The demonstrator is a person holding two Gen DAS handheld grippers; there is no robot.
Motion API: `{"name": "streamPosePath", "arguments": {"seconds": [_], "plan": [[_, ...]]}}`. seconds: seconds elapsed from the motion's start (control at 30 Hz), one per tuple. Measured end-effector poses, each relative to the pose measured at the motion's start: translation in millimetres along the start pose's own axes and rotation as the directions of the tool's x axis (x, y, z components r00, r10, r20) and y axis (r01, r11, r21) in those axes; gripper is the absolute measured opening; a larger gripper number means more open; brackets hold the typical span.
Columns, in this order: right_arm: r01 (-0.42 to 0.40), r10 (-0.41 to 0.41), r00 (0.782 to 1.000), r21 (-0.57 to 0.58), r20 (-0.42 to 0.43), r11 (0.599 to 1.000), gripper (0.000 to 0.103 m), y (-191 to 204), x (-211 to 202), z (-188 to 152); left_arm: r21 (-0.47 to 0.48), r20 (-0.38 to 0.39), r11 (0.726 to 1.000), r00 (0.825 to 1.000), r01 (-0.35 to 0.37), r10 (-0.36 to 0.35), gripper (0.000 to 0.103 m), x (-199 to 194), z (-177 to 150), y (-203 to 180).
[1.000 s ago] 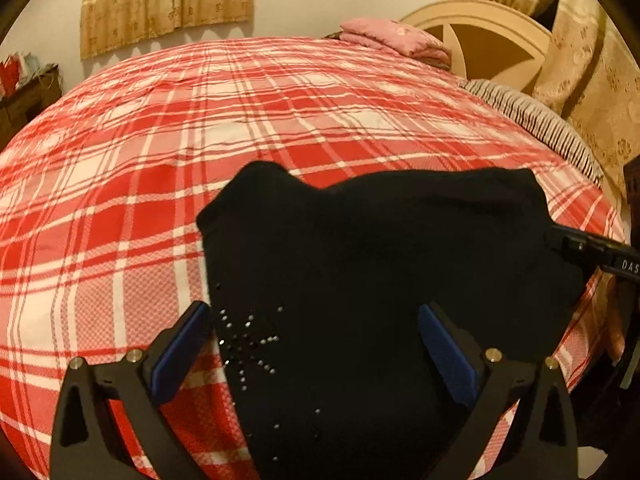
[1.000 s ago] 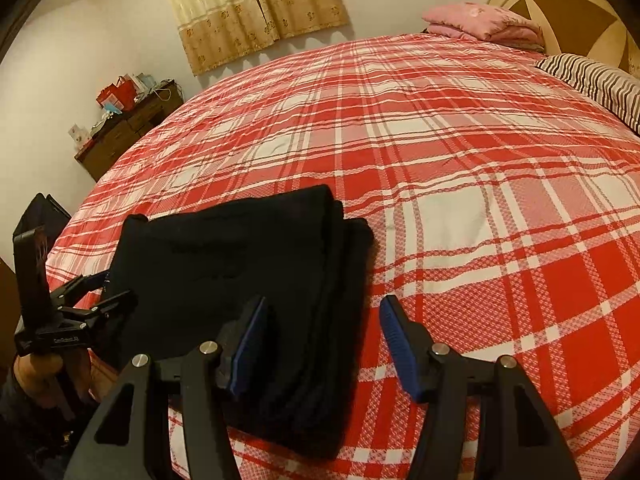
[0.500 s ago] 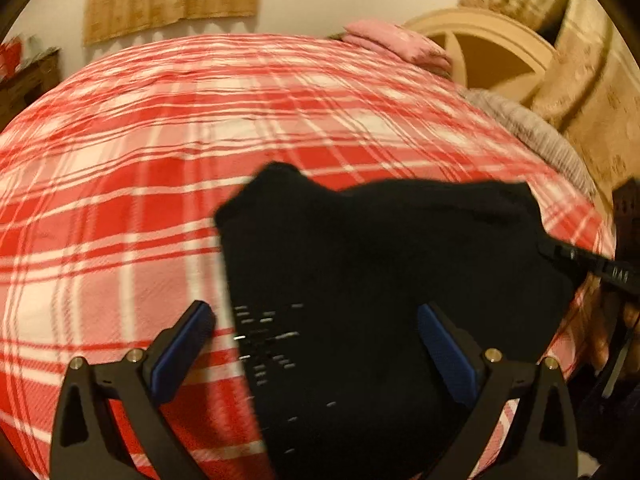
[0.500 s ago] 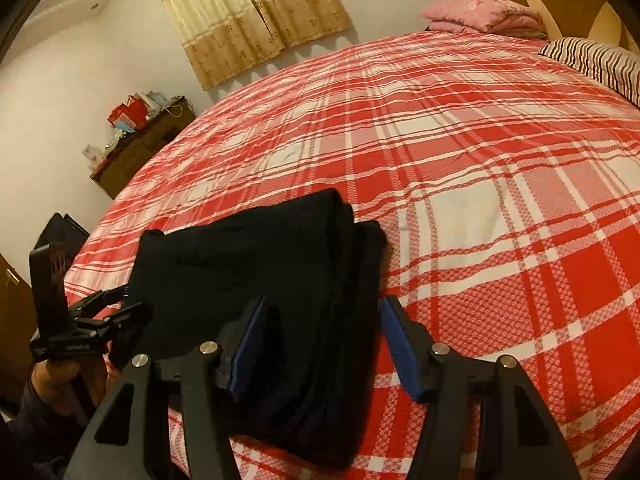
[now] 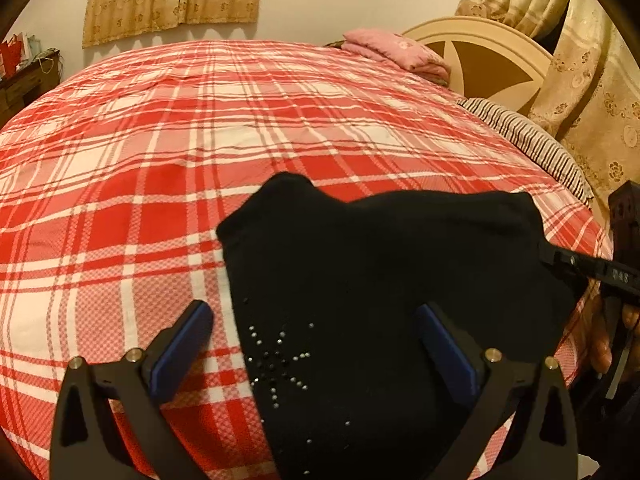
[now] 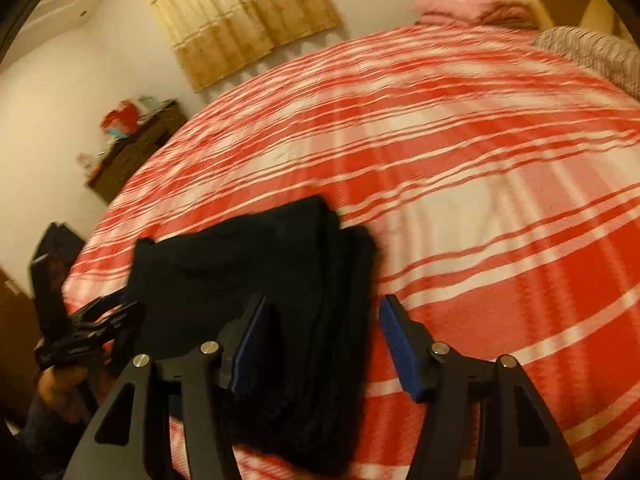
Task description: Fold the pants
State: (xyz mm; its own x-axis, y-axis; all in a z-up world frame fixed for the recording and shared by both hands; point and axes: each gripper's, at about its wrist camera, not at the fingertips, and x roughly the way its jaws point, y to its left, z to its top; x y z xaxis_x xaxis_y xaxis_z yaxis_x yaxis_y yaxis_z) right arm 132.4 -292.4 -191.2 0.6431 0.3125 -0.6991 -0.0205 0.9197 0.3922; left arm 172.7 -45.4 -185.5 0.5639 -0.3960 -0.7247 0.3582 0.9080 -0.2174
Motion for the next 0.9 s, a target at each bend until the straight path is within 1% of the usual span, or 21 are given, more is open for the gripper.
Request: {"name": "streamPosePath", "arguments": {"seconds": [0.03, 0.07, 0.1, 0.13, 0.23, 0.27, 0.33, 0.43, 0.63, 0.7, 0.77, 0.8, 0.83, 0.87, 0.9], "plan": [[-0.007, 0.007, 1.000, -0.012, -0.001, 1.000, 0.059, 3.7, 1.7, -2.2, 0.005, 0.000, 1.000, 1.000, 0.000, 0.000, 0.103, 0.6, 0.0, -0.6], [0.016, -0.016, 1.000, -0.039, 0.004, 0.999, 0.059, 7.8, 3.8, -4.4, 0.015, -0.002, 1.000, 1.000, -0.004, 0.004, 0.103, 1.9, 0.3, -2.2], [0.022, -0.021, 1.000, -0.045, 0.003, 0.999, 0.059, 8.2, 5.0, -4.6, 0.016, -0.004, 1.000, 1.000, -0.006, 0.006, 0.103, 1.9, 0.5, -2.2], [0.009, -0.009, 1.000, -0.031, 0.005, 0.999, 0.053, 5.4, 4.8, -3.5, 0.013, -0.007, 1.000, 1.000, -0.005, 0.005, 0.103, 2.1, 0.8, -1.8], [-0.051, 0.050, 0.999, 0.051, 0.014, 0.997, 0.042, -12.6, 2.6, 1.2, -0.005, -0.016, 1.000, 1.000, 0.004, -0.004, 0.103, 3.2, 2.6, 0.3], [-0.073, 0.072, 0.997, 0.078, 0.015, 0.994, 0.041, -18.7, 2.7, 1.9, -0.002, -0.017, 1.000, 1.000, 0.003, -0.003, 0.103, 3.5, 2.7, 0.1], [-0.084, 0.083, 0.996, 0.093, 0.017, 0.992, 0.040, -21.7, 3.2, 1.9, -0.003, -0.016, 1.000, 1.000, 0.009, -0.009, 0.103, 3.8, 3.3, 0.7], [-0.060, 0.058, 0.998, 0.080, 0.021, 0.995, 0.040, -16.4, 4.9, 1.2, 0.009, -0.009, 1.000, 1.000, 0.010, -0.010, 0.103, 3.4, 2.1, 0.3], [-0.057, 0.054, 0.997, 0.055, 0.048, 0.997, 0.038, -11.4, 0.1, -3.7, 0.024, -0.003, 1.000, 1.000, 0.015, -0.015, 0.102, 0.0, 0.1, -1.8], [-0.049, 0.047, 0.997, 0.038, 0.058, 0.998, 0.035, -8.3, 0.0, -4.8, 0.025, 0.007, 0.999, 1.000, 0.023, -0.024, 0.098, -2.1, -1.5, -1.5], [-0.051, 0.049, 0.996, 0.026, 0.068, 0.998, 0.033, -6.5, -1.8, -4.9, 0.027, 0.023, 0.999, 0.999, 0.046, -0.046, 0.082, -7.1, -3.0, -1.1], [-0.047, 0.046, 0.996, 0.017, 0.076, 0.999, 0.031, -4.8, -3.3, -5.4, 0.024, 0.024, 0.998, 0.998, 0.056, -0.057, 0.078, -8.6, -2.9, -1.1], [-0.039, 0.039, 0.996, 0.002, 0.084, 0.999, 0.030, -2.2, -5.9, -6.1, 0.021, 0.027, 0.997, 0.997, 0.071, -0.072, 0.070, -10.2, -3.4, -0.7], [-0.028, 0.030, 0.995, -0.021, 0.097, 0.999, 0.030, 3.6, -9.4, -7.5, 0.023, 0.030, 0.996, 0.996, 0.081, -0.081, 0.065, -11.2, -4.2, -0.4], [-0.022, 0.025, 0.994, -0.034, 0.105, 0.999, 0.029, 6.9, -10.9, -7.4, 0.021, 0.032, 0.996, 0.996, 0.082, -0.083, 0.063, -12.1, -4.5, 0.2]]}}
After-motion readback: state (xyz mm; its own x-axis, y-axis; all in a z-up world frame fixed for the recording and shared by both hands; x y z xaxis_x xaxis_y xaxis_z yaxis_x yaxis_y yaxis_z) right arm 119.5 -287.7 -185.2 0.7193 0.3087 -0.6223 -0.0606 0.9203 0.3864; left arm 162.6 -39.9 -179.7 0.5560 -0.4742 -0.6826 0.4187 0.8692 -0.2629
